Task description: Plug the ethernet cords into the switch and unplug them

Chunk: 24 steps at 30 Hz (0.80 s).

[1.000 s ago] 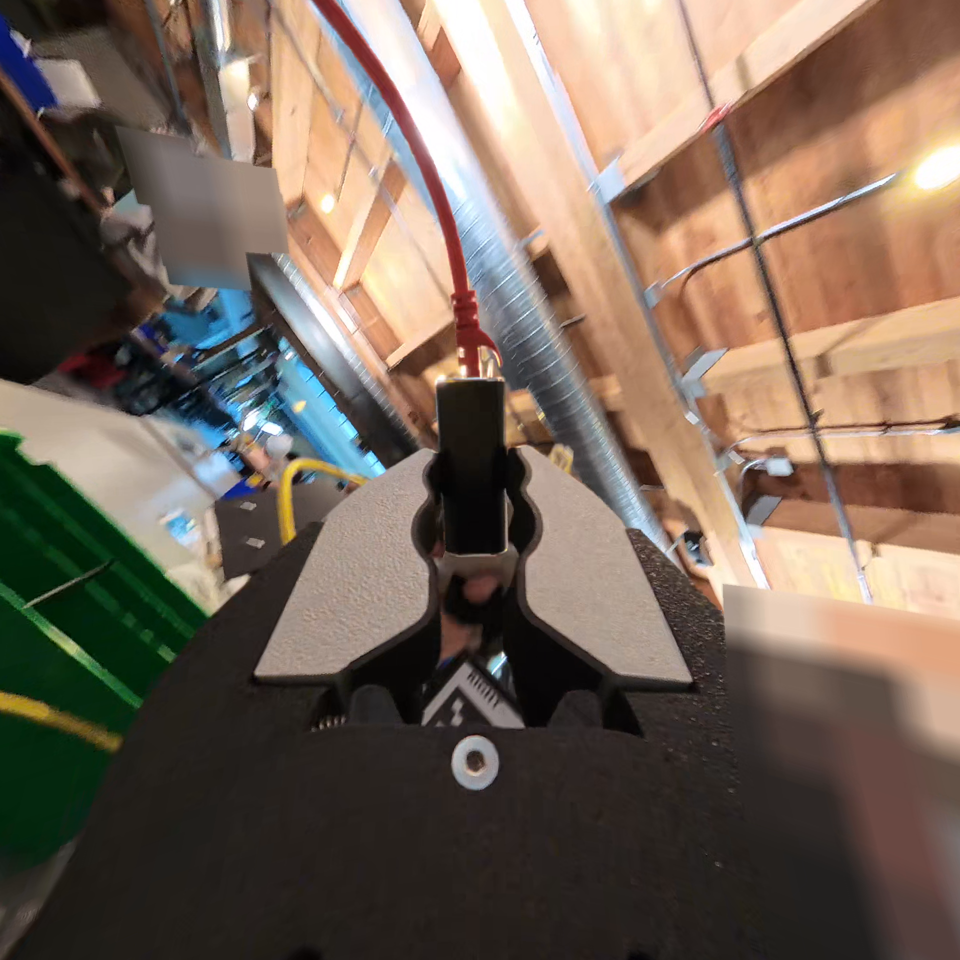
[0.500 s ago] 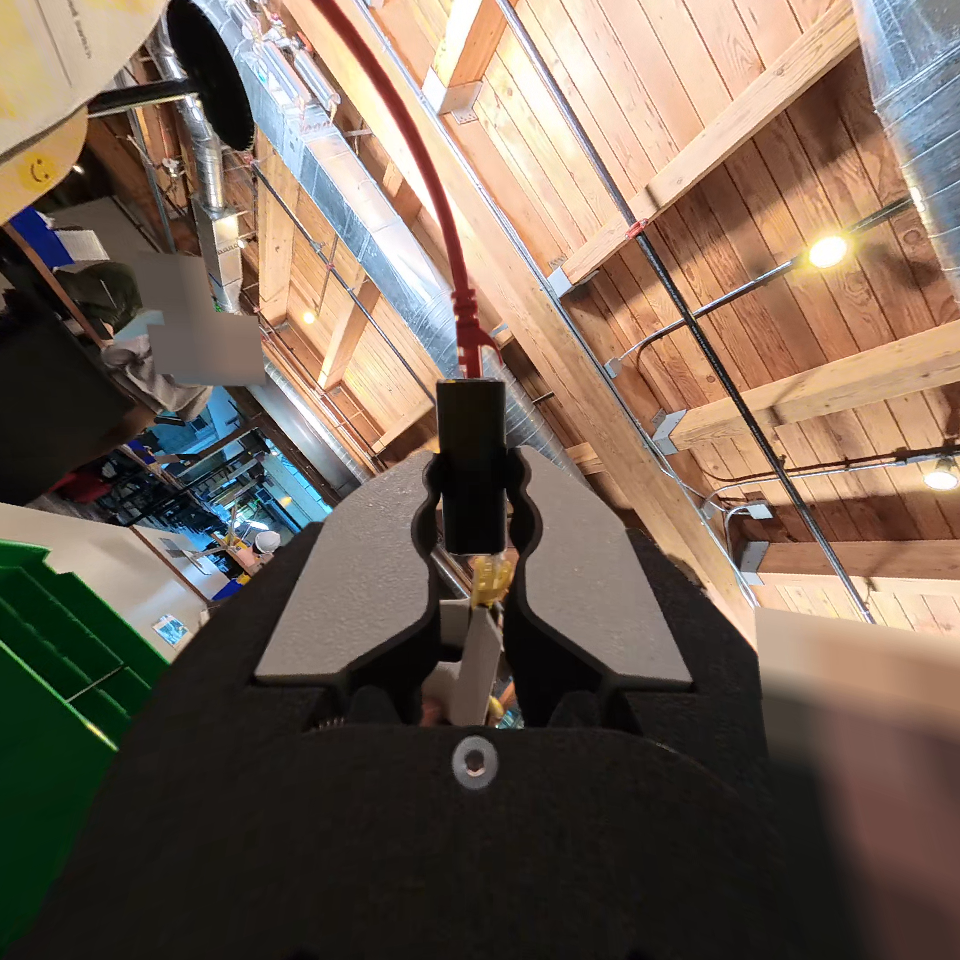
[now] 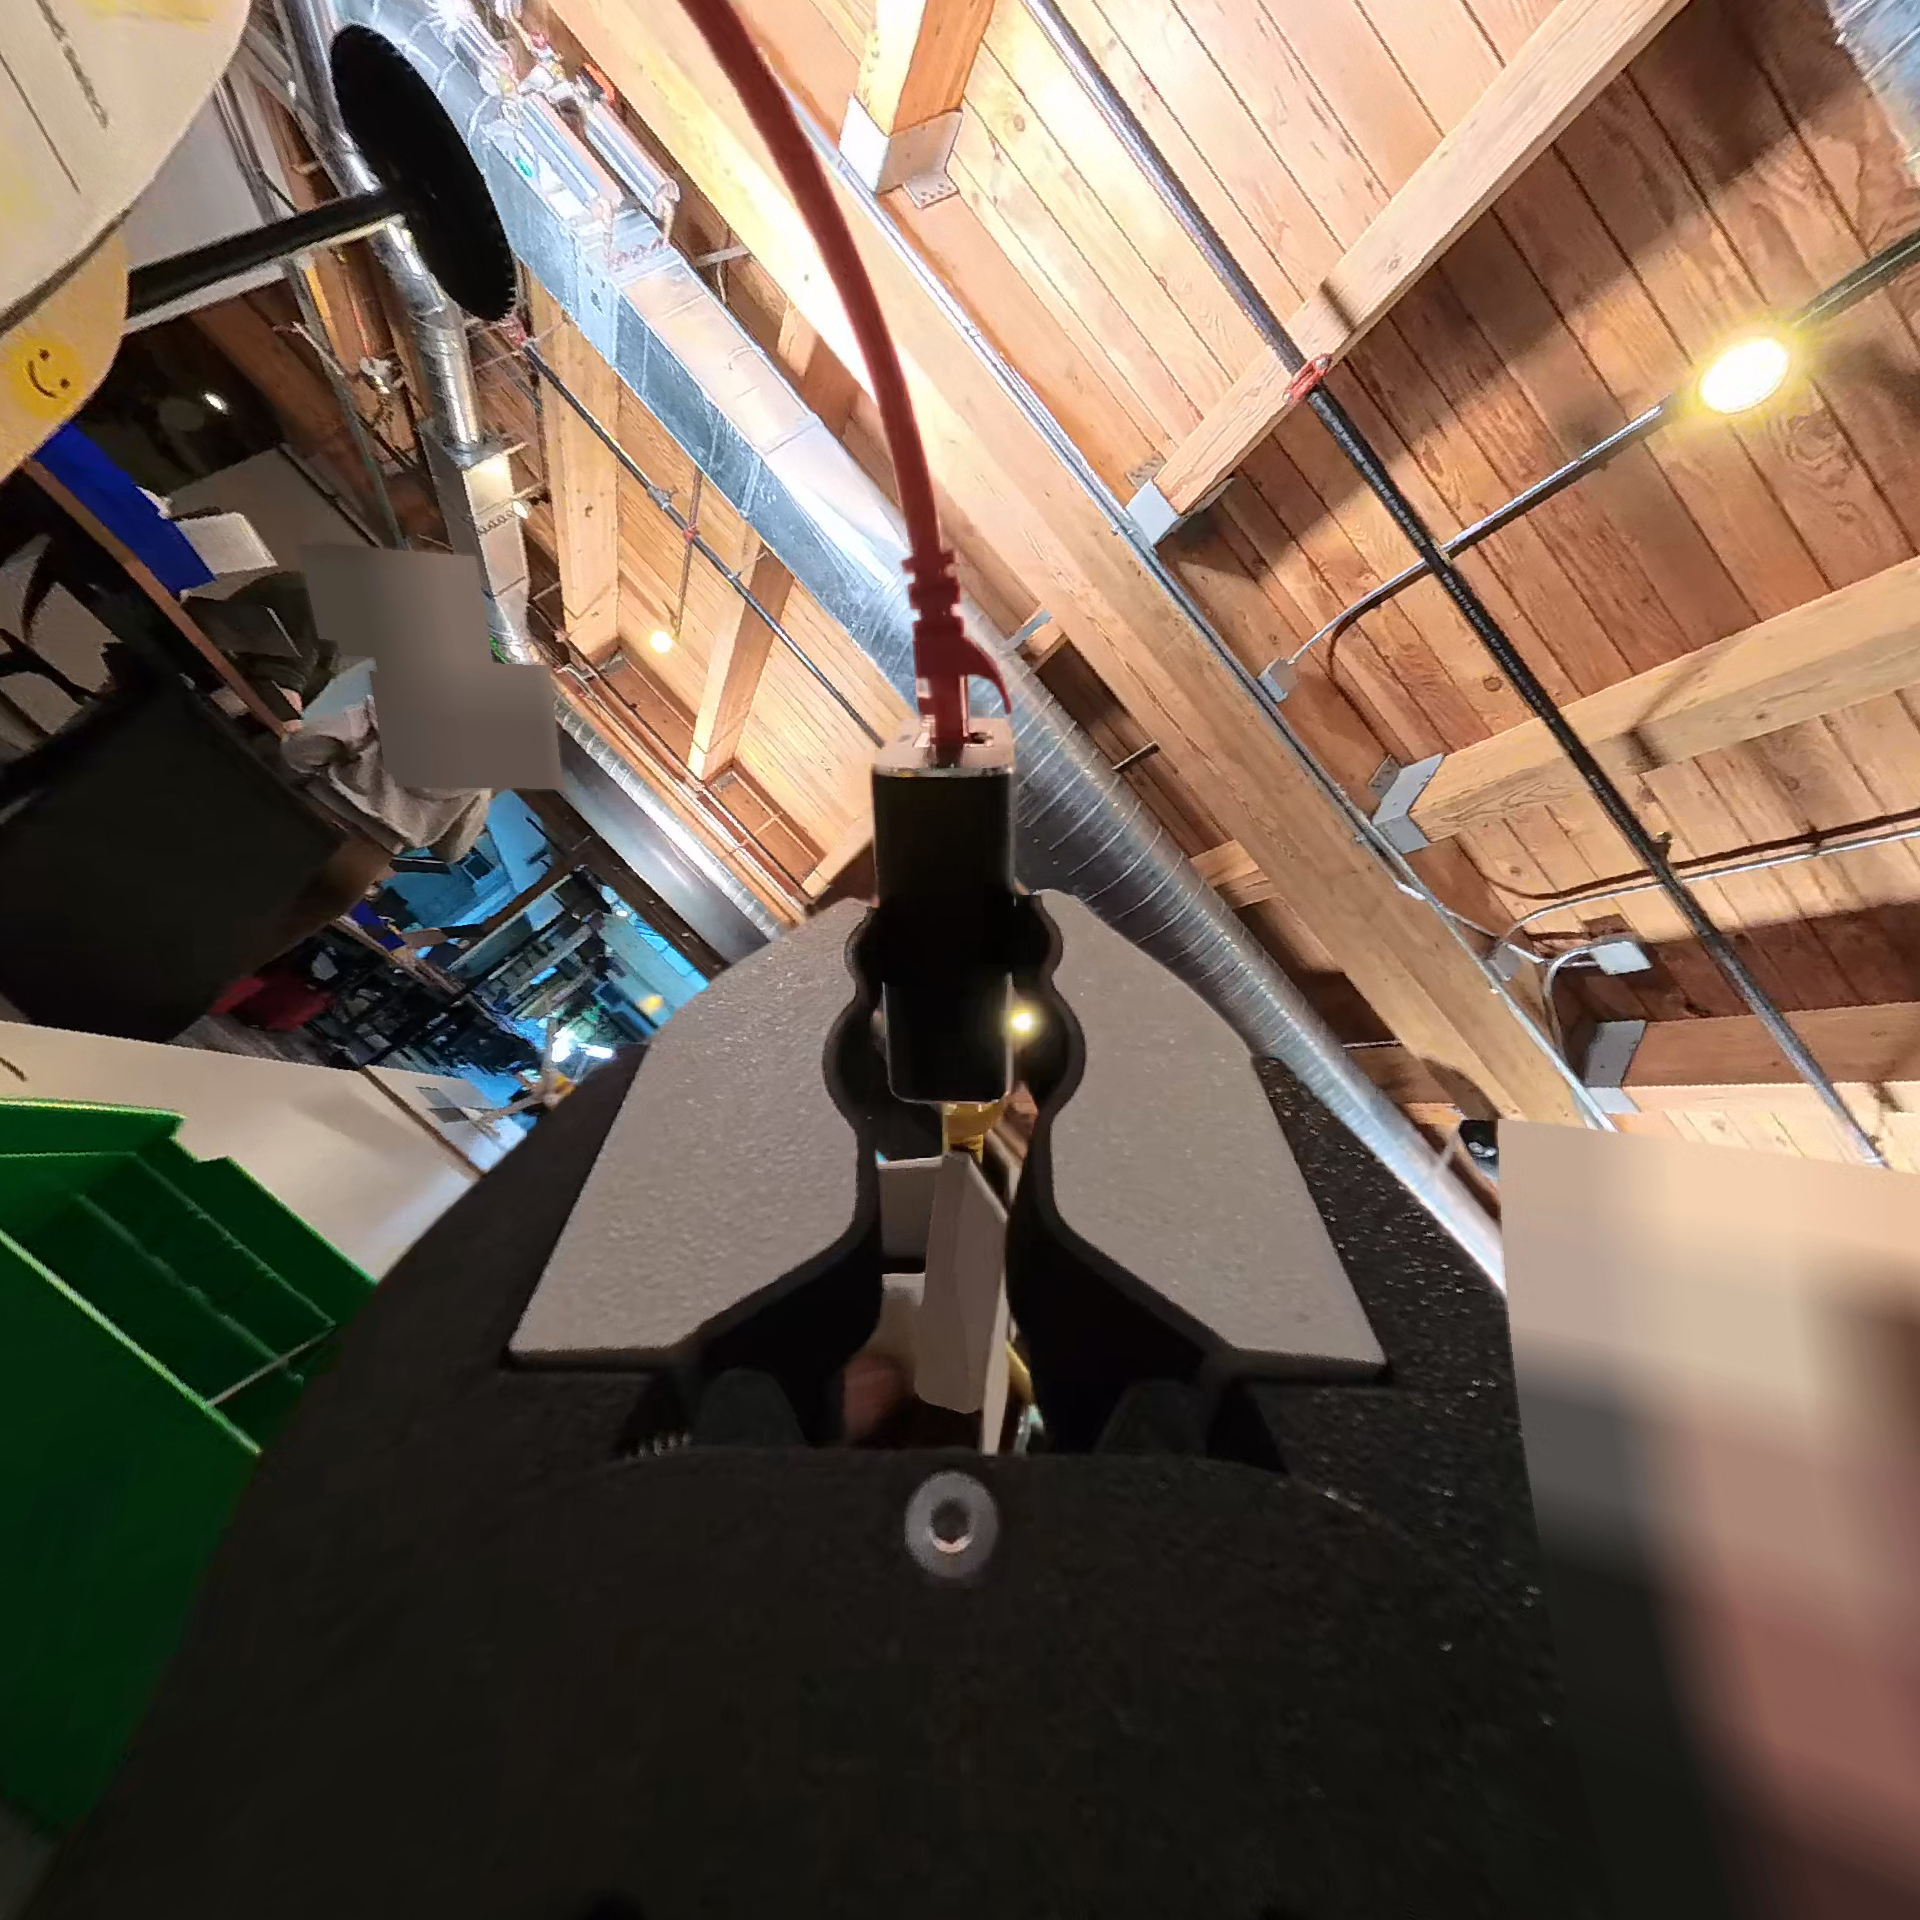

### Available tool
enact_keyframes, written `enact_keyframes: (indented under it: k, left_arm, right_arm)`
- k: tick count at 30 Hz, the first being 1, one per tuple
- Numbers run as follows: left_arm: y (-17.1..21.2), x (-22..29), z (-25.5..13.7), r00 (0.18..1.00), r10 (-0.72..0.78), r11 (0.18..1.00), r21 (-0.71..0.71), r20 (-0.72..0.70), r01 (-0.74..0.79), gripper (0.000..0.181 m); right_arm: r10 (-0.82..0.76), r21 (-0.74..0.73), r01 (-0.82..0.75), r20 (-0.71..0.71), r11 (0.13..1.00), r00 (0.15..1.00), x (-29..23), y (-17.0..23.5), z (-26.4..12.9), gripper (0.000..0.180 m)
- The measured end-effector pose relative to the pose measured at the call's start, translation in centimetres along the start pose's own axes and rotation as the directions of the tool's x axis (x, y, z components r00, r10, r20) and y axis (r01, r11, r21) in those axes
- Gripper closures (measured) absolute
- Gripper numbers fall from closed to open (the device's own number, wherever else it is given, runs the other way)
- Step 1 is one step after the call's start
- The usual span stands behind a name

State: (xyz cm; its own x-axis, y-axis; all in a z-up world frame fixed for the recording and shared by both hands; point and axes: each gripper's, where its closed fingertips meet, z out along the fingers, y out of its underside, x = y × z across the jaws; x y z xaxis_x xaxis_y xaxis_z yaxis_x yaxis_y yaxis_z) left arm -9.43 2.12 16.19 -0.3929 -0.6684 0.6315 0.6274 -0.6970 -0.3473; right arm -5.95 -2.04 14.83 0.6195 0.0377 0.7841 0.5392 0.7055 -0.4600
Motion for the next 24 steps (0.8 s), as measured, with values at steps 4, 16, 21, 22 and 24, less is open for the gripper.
enact_keyframes:
  k: [4, 16, 21, 22, 24]
  left_arm:
    - [0.2, 0.5, 0.2, 0.999, 0.037, 0.999, -0.025, -0.001, -0.037, 0.158]
    - [3.0, 5.9, 1.9, 0.962, 0.237, 0.963, -0.099, -0.137, -0.251, 0.157]
    - [3.7, 6.9, 2.1, 0.946, 0.268, 0.950, -0.115, -0.185, -0.291, 0.157]
    - [3.9, 6.8, 2.1, 0.945, 0.269, 0.946, -0.131, -0.187, -0.295, 0.157]
    - [4.5, 6.6, 2.3, 0.941, 0.279, 0.937, -0.160, -0.190, -0.310, 0.155]
  right_arm:
    - [0.003, 0.032, -0.003, 0.004, 0.999, 1.000, 0.1, -0.4, -0.2, 0.168]
    - [-0.116, 0.205, 0.145, -0.145, 0.968, 0.983, 2.6, -4.3, -2.8, 0.169]
    - [-0.113, 0.218, 0.144, -0.147, 0.965, 0.983, 2.8, -4.7, -3.0, 0.168]
    - [-0.106, 0.219, 0.137, -0.145, 0.966, 0.984, 2.8, -4.6, -2.9, 0.169]
    - [-0.088, 0.225, 0.118, -0.142, 0.967, 0.986, 3.0, -4.5, -3.0, 0.169]
